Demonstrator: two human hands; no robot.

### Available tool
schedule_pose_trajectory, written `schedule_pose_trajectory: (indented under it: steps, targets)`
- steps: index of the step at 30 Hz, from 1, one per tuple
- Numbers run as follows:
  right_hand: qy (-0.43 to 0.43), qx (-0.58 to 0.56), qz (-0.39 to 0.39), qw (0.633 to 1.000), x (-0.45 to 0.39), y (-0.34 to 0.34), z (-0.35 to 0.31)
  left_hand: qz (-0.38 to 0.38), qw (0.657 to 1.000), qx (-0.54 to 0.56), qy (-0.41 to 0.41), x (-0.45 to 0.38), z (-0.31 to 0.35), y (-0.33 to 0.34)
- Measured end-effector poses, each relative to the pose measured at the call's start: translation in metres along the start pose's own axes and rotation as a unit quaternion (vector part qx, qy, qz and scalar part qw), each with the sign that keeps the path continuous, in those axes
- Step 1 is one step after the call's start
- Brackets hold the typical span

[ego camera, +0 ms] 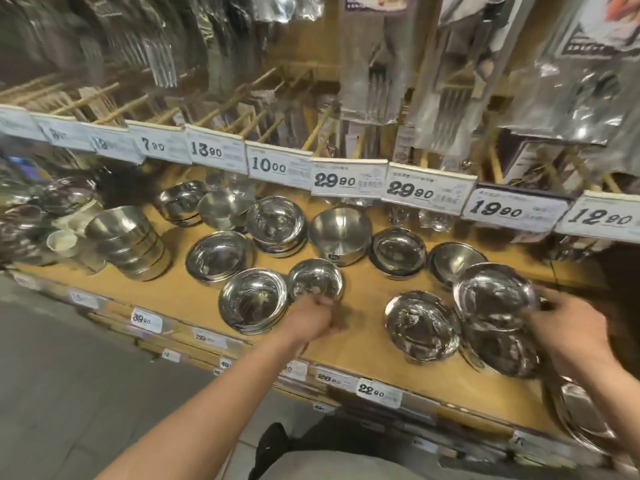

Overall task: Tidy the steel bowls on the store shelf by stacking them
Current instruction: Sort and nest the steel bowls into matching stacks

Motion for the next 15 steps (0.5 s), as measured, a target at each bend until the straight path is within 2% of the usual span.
schedule_pose_trajectory:
  steps: [2,6,12,15]
  targets:
    - [-0.016,-0.061,0.011,0.998,0.006,0.01,-0.029,0.028,0.999,0.026,0.012,-0.003,0.007,-0.032]
    - [-0.006,-0.197,-0.078,0.977,0.025,0.055,-0.08,0.062,0.997,0.038,0.025,-0.014,0.007,-0.096]
    - [-0.061,-0.166,-0.187,0.966,0.081,0.142,-0.112,0.036,0.995,0.096,0.002,-0.021,-0.014,-0.159]
    - [-0.034,-0.166,-0.181,0.969,0.098,0.164,-0.104,0.028,0.994,0.108,0.006,-0.028,-0.02,-0.178]
Point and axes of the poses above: each hand's wrist, its own x-axis away from the middle knuckle, its own y-axis out of the palm, z = x × y, the point moved 2 cm from there along -x, towards the middle knuckle, and after that the axes turned 1 degree about y, right-handed, at the moved point
